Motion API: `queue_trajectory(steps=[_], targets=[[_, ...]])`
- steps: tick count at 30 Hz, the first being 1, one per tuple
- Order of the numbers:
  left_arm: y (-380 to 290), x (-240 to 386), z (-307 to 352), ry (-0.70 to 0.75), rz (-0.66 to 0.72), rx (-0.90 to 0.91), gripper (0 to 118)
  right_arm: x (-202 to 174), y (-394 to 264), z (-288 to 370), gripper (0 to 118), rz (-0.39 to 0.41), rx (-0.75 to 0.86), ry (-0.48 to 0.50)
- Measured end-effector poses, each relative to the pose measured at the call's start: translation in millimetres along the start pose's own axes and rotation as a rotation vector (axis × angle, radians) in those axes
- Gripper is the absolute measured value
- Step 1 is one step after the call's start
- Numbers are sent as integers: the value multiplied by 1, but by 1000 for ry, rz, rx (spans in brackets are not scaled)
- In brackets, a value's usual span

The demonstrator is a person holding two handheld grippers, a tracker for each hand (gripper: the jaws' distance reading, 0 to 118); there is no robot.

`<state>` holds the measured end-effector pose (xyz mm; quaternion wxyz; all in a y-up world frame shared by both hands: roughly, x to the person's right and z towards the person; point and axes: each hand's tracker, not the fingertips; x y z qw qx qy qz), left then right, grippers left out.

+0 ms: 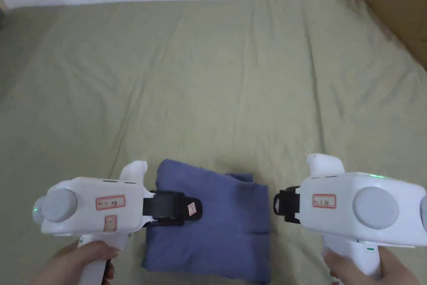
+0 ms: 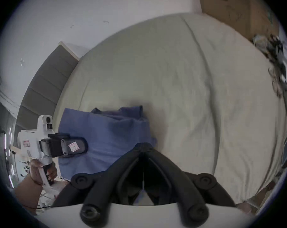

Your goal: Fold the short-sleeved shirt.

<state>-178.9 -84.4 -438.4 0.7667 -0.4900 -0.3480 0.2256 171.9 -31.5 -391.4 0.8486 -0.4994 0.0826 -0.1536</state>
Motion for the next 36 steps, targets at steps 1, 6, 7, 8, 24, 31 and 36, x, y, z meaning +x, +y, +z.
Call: queue_trajectory(steps=[1, 6, 7, 8, 24, 31, 36], targets=[[4, 2, 18, 38, -24, 7, 25, -13, 2, 4, 1, 21, 19, 1], [13, -31, 113, 232, -75, 42, 25, -84, 3, 7, 1, 71, 97, 100], [12, -41, 132, 268, -70, 43, 25, -101, 2, 3, 1, 95, 94, 115], [12, -50, 150, 306, -63, 44, 25, -116, 1, -1, 1, 110, 92, 111], [34, -169, 271, 942, -303, -138, 29, -295, -30, -91, 1, 169, 92, 153], [22, -167, 275, 1120, -260, 10, 115, -320, -35, -104, 1, 167, 109, 73], [12, -141, 264, 1344, -340, 4, 115, -314, -42, -101, 1, 155, 106, 72]])
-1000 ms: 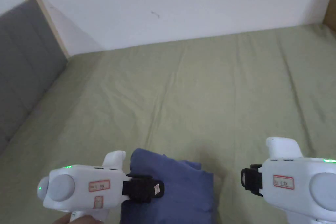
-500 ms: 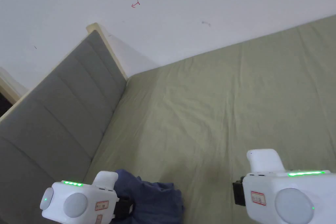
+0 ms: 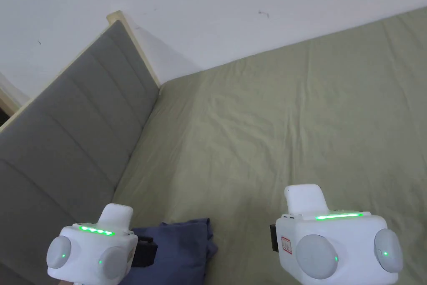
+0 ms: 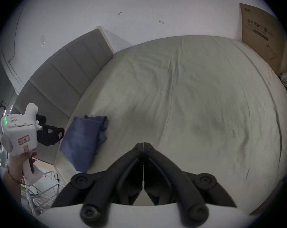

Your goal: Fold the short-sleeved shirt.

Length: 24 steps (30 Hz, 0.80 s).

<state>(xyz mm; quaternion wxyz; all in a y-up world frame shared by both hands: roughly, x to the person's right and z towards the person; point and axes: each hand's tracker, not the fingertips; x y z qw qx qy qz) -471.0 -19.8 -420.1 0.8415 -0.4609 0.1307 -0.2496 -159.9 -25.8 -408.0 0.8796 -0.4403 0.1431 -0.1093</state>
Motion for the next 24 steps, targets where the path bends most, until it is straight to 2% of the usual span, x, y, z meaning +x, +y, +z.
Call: queue_trajectory(steps=[3, 4, 5, 6, 7, 9, 10, 13, 17, 20, 24], targets=[[5, 12, 23, -53, 19, 17, 111, 9, -6, 11, 1, -5, 18, 10], [8, 19, 34, -88, 39, 45, 93, 13, -7, 15, 1, -13, 18, 28], [11, 25, 43, -103, 50, 57, 65, 17, -7, 19, 1, -18, 16, 43], [14, 35, 52, -108, 63, 63, 30, 23, -9, 24, 1, -18, 8, 64], [17, 46, 60, -112, 80, 70, 2, 29, -10, 29, 1, -13, 5, 79], [25, 73, 85, -163, 134, 148, 2, 47, -11, 46, 1, 21, 27, 98], [31, 91, 97, -188, 144, 195, 2, 59, -11, 56, 1, 63, 53, 94], [52, 138, 133, -204, 188, 282, 0, 93, -5, 83, 1, 116, 92, -4], [86, 196, 197, -386, 317, 413, 0, 158, 15, 136, 1, 59, 185, -65], [104, 228, 251, -405, 357, 537, 0, 193, 33, 186, 1, 58, 317, -157], [118, 248, 317, -315, 358, 784, 0, 215, 60, 251, 1, 92, 492, -211]])
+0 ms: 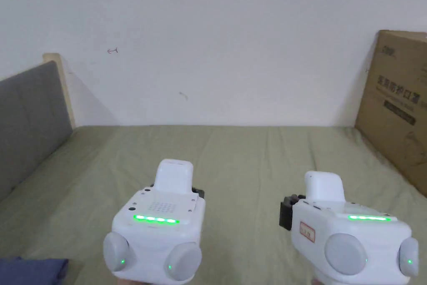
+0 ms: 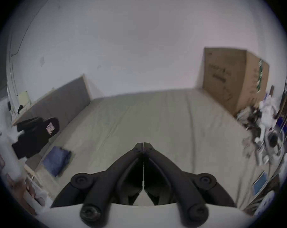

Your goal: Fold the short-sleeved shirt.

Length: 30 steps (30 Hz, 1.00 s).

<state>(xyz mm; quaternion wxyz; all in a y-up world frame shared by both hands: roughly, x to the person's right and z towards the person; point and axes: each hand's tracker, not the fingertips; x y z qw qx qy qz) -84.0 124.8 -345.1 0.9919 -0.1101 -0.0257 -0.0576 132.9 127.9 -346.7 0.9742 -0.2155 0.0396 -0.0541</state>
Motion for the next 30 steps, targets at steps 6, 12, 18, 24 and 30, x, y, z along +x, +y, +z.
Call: queue_trajectory(steps=[6, 12, 18, 24, 30], targets=[[62, 28, 45, 86, 38, 196, 0, 38, 50, 65, 1, -20, 328, -59], [84, 24, 71, 90, 81, 274, 22, 59, 62, 102, 29, -12, 446, -83], [85, 22, 82, 91, 83, 285, 118, 63, 58, 111, 108, 26, 473, -141], [78, 20, 83, 106, 46, 257, 118, 59, 56, 109, 108, 36, 448, -150], [78, 13, 82, 106, 41, 252, 118, 57, 54, 99, 108, 55, 421, -140]])
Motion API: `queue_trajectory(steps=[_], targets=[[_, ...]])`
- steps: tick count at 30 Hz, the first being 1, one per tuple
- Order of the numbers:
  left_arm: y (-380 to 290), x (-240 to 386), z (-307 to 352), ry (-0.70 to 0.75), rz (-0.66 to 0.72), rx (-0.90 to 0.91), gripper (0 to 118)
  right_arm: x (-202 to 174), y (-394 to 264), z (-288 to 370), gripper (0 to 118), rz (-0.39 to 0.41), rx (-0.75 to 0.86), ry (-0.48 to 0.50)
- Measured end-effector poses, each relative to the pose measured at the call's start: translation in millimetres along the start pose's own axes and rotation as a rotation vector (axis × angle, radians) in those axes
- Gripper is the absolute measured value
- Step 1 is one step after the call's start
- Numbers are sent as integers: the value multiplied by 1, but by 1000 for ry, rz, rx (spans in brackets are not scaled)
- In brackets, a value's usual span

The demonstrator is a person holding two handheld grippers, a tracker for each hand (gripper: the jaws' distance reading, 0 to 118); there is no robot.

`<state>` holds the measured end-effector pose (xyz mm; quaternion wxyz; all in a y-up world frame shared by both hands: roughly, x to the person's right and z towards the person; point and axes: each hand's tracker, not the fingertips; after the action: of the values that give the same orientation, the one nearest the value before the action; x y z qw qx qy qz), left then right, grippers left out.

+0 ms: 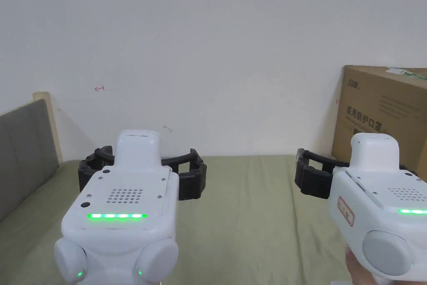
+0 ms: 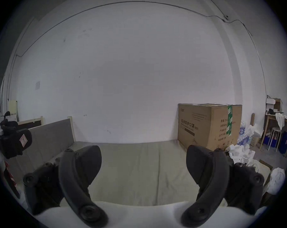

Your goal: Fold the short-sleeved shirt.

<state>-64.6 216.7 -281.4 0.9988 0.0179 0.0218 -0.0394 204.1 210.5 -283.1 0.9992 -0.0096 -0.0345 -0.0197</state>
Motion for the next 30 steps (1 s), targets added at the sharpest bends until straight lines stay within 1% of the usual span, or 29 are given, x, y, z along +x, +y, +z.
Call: queue_trajectory(steps=[4, 7, 11, 16, 19, 30], targets=[[-2, -4, -5, -13, 9, -26, 118, -1, -2, -3, 108, -8, -12, 4], [-3, -3, -6, 6, 9, -36, 118, -3, -4, -7, 108, -17, -20, -2], [-2, -5, -8, -28, 24, -41, 118, -4, -6, -10, 108, -5, -27, -7], [-2, -2, -10, -31, 7, -36, 118, -5, -7, -12, 108, -1, -30, -7], [-1, -3, -9, -52, 30, -31, 118, -7, -8, -14, 108, 1, -35, -5], [-5, -1, -12, -51, 16, -63, 118, -12, -11, -13, 108, 17, -45, 13]])
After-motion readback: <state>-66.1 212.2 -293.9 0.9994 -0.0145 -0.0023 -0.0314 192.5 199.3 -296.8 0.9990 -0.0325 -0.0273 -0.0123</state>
